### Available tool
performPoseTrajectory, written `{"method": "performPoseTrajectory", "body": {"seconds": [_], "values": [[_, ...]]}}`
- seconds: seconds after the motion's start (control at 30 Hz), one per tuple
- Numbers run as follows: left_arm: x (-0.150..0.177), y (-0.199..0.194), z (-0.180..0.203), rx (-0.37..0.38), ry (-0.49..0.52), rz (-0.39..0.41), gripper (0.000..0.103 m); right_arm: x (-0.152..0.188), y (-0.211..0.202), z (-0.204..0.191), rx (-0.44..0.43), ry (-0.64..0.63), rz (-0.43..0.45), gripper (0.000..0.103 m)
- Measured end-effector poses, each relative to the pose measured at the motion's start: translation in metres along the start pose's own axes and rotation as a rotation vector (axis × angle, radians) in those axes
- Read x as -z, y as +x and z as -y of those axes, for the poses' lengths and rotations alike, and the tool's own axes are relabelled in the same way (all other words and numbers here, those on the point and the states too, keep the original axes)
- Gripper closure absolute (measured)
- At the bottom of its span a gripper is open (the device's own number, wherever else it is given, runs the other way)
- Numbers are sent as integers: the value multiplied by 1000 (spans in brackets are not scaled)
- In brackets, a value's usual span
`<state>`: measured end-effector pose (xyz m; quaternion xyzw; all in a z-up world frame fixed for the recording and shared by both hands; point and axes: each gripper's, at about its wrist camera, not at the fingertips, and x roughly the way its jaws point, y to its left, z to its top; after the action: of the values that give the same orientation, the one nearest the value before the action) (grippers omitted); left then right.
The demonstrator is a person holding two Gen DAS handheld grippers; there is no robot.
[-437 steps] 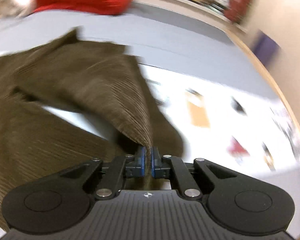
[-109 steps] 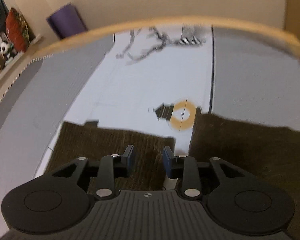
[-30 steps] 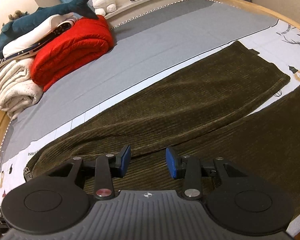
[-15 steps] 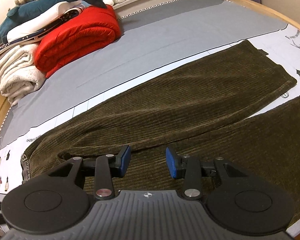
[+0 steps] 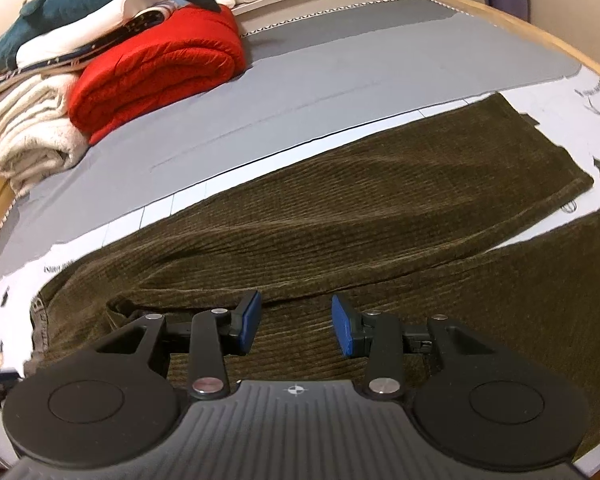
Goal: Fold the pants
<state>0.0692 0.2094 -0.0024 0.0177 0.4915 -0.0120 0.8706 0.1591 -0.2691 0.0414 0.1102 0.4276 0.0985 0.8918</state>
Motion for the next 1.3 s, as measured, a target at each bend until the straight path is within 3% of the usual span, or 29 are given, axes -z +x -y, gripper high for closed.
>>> {"method": "performPoseTrajectory", "body": {"seconds": [0.33,0.8,1.03,1.23,1.3], "values": [[-35,-10,-6,-89,-161,92,47,-1,0,-20,8,-113,52,62],[-50,-2,-2,-110,-168,112,49,-5,2,-27,37,-184,100,62],[-57,3,4,-103,-166,122,78,-6,4,-30,48,-185,100,62],[-67,3,-4,-80,-223,147,88,-11,4,-36,18,-171,100,63],[-70,5,-6,-75,-237,150,88,-13,1,-40,3,-179,112,75]]}}
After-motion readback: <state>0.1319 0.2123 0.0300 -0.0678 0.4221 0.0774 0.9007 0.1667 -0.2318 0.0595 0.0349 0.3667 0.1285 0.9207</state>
